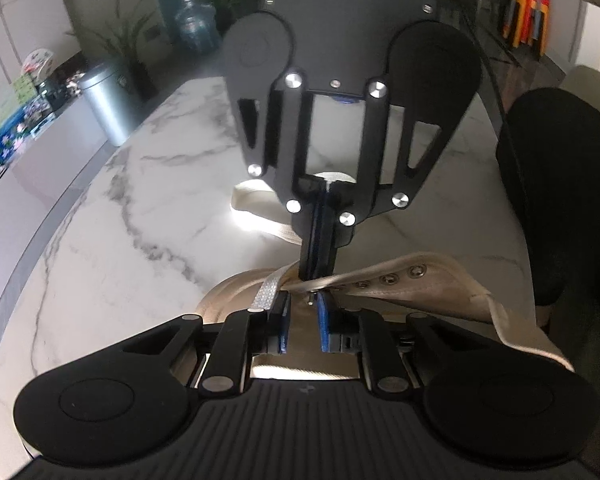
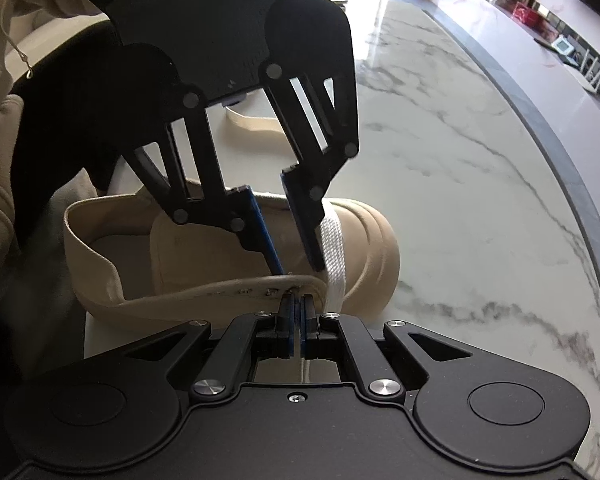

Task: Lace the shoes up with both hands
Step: 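Push the lace tip through the eyelet with the right tool while the left tool holds the edge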

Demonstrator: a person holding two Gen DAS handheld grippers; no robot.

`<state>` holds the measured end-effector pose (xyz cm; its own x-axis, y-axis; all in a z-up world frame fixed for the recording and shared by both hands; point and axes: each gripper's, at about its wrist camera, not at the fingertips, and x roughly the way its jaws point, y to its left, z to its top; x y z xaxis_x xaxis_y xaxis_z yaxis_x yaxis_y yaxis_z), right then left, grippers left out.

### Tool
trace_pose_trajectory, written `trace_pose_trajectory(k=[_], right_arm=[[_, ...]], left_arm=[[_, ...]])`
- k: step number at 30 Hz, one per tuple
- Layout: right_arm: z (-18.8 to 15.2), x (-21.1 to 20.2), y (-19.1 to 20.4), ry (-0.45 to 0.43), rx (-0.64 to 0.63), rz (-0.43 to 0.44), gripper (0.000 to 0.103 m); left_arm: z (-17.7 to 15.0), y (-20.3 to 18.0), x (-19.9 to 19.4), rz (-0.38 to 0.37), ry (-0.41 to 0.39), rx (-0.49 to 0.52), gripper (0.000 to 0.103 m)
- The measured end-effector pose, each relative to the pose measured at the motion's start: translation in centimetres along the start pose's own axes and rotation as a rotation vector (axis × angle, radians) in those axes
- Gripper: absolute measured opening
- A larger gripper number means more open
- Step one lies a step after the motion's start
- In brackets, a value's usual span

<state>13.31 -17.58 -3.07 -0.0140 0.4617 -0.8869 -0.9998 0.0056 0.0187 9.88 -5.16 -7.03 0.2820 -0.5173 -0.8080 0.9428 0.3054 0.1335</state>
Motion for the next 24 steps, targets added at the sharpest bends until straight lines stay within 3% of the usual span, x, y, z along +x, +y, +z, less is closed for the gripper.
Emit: trace_pose_trajectory(k=[8, 18, 24], right_arm=[[-0.8, -0.6, -0.6, -0.012, 0.014, 0.005, 0.002], [-0.6, -2.4, -0.5, 0.032, 0.078, -0.017, 0.005], [0.4, -4.3, 0.2, -0.023, 0.080, -0.032, 0.006]], left_arm=[[-0.2, -0.4, 0.2, 0.005, -0.008, 0.030, 0.002], [0.0, -1.0, -0.7, 0.044, 0.023, 0.022, 0.002], [0.0, -1.2, -2.3, 0.063, 0.022, 0.019, 0.000]])
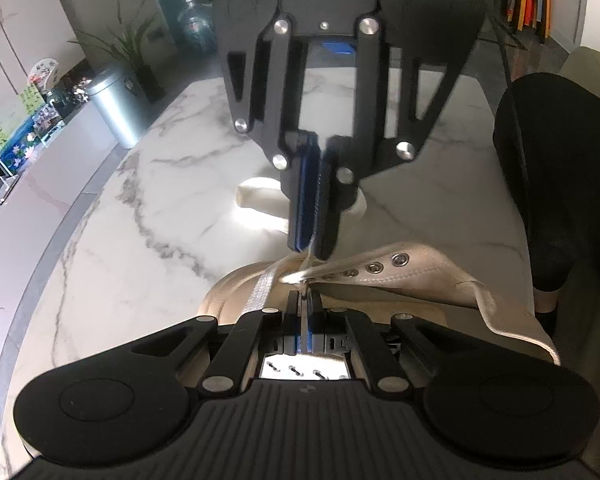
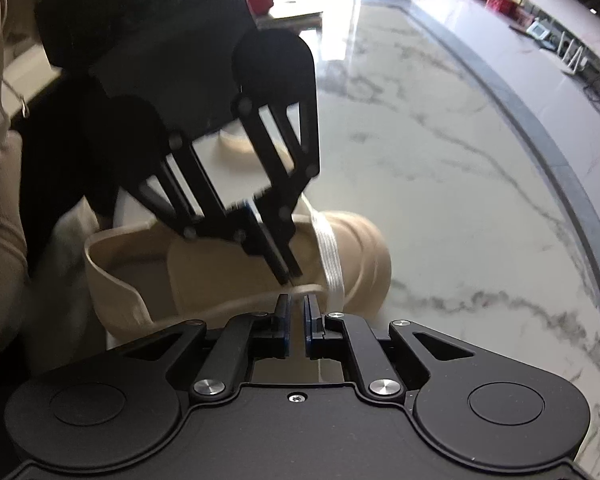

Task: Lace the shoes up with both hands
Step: 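Push the lace tip through the eyelet with the right tool while the left tool holds the edge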

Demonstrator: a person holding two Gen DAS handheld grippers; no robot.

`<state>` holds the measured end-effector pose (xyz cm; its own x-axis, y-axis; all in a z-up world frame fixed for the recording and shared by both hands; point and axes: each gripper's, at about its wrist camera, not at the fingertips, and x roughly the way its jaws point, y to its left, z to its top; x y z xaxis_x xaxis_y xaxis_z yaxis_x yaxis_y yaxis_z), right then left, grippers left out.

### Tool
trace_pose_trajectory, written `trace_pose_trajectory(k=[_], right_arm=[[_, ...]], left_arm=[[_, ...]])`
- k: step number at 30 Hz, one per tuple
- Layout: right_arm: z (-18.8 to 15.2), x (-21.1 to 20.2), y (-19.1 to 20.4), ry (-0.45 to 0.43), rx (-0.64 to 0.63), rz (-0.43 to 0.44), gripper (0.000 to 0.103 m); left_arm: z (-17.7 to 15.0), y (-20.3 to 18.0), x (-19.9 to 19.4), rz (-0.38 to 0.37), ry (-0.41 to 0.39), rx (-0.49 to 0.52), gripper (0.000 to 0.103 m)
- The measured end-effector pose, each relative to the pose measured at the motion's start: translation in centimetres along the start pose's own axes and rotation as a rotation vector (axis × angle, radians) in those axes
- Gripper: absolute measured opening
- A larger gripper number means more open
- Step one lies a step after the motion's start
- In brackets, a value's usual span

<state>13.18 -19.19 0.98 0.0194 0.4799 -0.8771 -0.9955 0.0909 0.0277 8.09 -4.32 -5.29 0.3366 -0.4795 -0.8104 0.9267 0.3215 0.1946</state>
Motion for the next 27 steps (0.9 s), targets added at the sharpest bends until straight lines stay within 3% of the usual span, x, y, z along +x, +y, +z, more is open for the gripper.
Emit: trace_pose_trajectory(k=[6, 11, 15, 22, 25, 27], right_arm=[[0.9, 0.6, 0.6, 0.031, -0.078, -0.011, 0.011], [0.4, 0.1, 0.1, 0.044, -0.066, -0.016, 0.013], [-0.1, -0.7, 0.2, 0.049, -0.047, -0.033, 0.021], [-1.3, -1.4, 0.2, 0.036, -0.033, -0.029, 0.022], [-1.6, -1.2, 0.4, 0.028, -0.039, -0.031, 0.021], [-0.8, -0.7, 0.1, 0.024, -0.041, -0.031, 0.021]], left_arm=[[0.1, 0.0, -0.8, 0.024, 0.003, 0.009, 0.001], [0.9, -0.5, -0.1, 0.040, -0.016, 0.044, 0.013], [1.2, -0.3, 0.9, 0.019, 0.008, 0.041, 0.013], [1.1, -0.3, 2.7, -0.001, 0.042, 0.031, 0.013], [0.9, -0.5, 2.8, -0.009, 0.042, 0.031, 0.011], [0.8, -0.4, 2.6, -0.002, 0.040, 0.021, 0.002]])
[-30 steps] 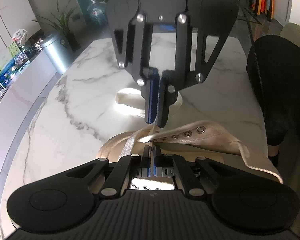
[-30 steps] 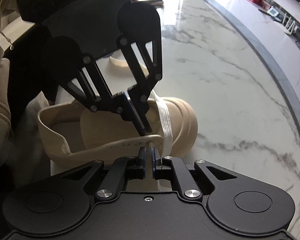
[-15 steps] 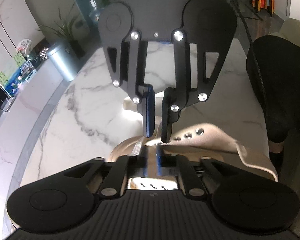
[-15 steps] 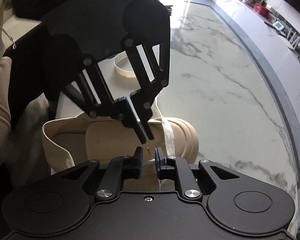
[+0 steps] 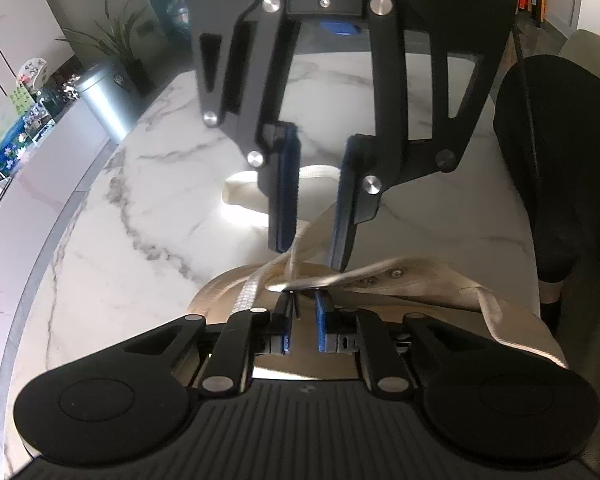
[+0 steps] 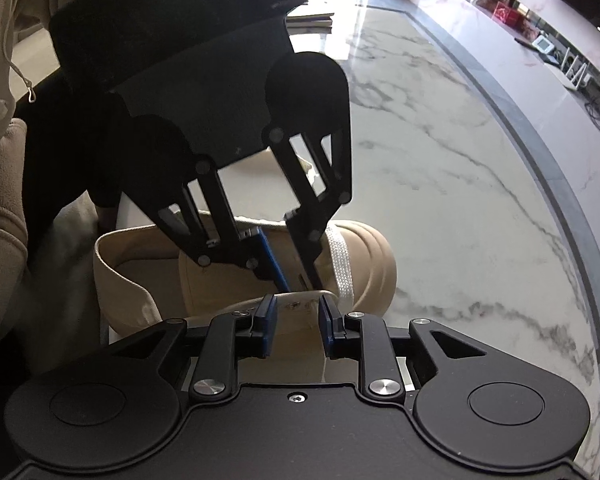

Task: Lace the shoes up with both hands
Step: 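Push the lace tip through the eyelet with the right tool while the left tool holds the edge, then grasp the emerging lace tip with the left tool while the right tool opens and releases it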

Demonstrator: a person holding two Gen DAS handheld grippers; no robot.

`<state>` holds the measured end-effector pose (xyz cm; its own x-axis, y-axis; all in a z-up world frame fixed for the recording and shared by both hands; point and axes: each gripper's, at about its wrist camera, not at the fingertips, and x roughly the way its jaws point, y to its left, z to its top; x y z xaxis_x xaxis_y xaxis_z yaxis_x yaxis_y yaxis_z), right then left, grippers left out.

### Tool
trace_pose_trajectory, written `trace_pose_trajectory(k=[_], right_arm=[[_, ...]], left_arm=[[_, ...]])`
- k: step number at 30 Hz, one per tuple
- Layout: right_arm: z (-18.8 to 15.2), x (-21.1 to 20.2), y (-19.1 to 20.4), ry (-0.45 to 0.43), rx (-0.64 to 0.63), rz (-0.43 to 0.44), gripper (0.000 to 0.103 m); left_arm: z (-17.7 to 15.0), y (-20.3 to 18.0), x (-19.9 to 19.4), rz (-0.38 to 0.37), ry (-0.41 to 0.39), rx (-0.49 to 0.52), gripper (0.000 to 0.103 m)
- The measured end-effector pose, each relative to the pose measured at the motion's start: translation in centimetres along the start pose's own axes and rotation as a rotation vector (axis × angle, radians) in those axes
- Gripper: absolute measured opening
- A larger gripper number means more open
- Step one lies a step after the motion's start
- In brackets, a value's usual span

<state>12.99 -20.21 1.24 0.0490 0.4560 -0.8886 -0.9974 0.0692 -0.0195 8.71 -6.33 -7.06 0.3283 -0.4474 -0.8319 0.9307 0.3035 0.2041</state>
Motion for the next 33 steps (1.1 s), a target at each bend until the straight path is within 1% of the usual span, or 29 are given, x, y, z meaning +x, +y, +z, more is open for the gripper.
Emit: trace_pose_trajectory(k=[3, 7, 16, 20, 23, 27, 29, 31, 33], right_arm=[[0.4, 0.0, 0.5, -0.003, -0.005, -0.003, 0.021], [0.8, 1.0, 1.3, -0.008, -0.012, -0.020, 0.021], [1.8, 1.3, 2.0, -0.008, -0.032, -0.018, 0.017], [2.5, 2.6, 2.2, 0.009, -0.060, -0.034, 0.017], [2.9, 3.7, 2.2, 0.011, -0.076, -0.029, 0.003], [3.0, 4.2, 1.7, -0.008, -0.072, -0.023, 0.002], [2.9, 4.1, 1.3, -0.014, -0.053, -0.021, 0.002], [2.9, 4.2, 1.1, -0.002, -0.038, -0.020, 0.002], [2.9, 4.6, 1.0, 0.024, -0.022, -0.044, 0.002]], left_arm=[[0.0, 0.7, 0.1, 0.004, -0.007, -0.040, 0.001], [0.0, 0.0, -0.3, 0.032, -0.016, -0.008, 0.001], [-0.4, -0.1, -2.8, 0.060, -0.020, -0.014, 0.001], [-0.7, 0.0, -3.7, 0.063, -0.021, -0.024, 0.001], [-1.0, 0.0, -3.7, 0.069, -0.017, -0.032, 0.001], [-1.3, 0.3, -3.7, 0.086, -0.020, -0.076, 0.002], [-1.3, 0.4, -3.9, 0.101, -0.019, -0.106, 0.007], [-1.4, 0.5, -4.2, 0.113, -0.013, -0.124, 0.010], [-1.6, 0.7, -4.4, 0.122, -0.003, -0.133, 0.010]])
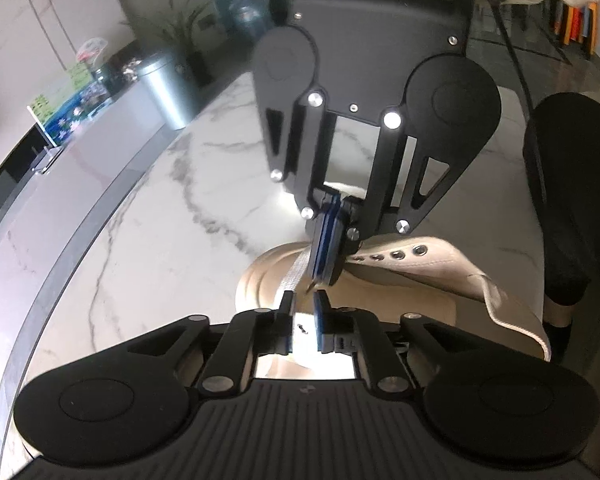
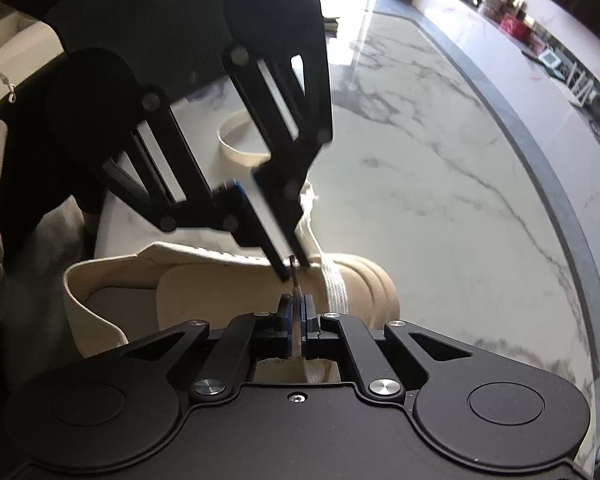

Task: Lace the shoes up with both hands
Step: 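Grasp the emerging lace tip with the left tool while the right tool opens and releases it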

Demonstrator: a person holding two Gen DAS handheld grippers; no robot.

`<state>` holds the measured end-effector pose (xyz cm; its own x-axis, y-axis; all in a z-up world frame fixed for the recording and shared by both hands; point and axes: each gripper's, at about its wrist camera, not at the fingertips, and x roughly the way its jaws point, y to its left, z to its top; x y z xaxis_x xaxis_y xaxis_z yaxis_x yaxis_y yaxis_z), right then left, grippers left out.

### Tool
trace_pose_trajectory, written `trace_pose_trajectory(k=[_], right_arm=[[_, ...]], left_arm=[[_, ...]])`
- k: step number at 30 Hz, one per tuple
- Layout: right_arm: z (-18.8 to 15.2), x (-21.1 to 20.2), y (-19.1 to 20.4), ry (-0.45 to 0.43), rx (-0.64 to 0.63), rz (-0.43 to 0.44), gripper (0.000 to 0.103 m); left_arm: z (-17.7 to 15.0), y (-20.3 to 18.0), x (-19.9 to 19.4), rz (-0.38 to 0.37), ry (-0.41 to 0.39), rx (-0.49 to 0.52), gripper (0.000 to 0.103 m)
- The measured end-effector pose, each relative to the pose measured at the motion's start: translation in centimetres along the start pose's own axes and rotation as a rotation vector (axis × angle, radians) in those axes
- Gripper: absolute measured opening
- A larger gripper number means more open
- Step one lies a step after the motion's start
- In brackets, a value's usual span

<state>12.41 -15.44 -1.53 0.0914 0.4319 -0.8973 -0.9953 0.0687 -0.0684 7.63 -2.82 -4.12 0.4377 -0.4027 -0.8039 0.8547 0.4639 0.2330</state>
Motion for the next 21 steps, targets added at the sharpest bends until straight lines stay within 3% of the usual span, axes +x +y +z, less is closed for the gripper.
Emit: trace_pose_trajectory(k=[8, 21], right_arm=[[1.2, 2.1, 0.2, 0.057, 0.002, 0.000, 0.002], [2.7, 4.0, -0.4, 0.119, 0.002, 0.028, 0.002]], left_arm=[[-1.0, -0.3, 0.1, 0.002, 0.066, 0.052, 0.010], [-2.0, 0.5, 0.6, -0.046, 0.032, 0.030, 0.010]])
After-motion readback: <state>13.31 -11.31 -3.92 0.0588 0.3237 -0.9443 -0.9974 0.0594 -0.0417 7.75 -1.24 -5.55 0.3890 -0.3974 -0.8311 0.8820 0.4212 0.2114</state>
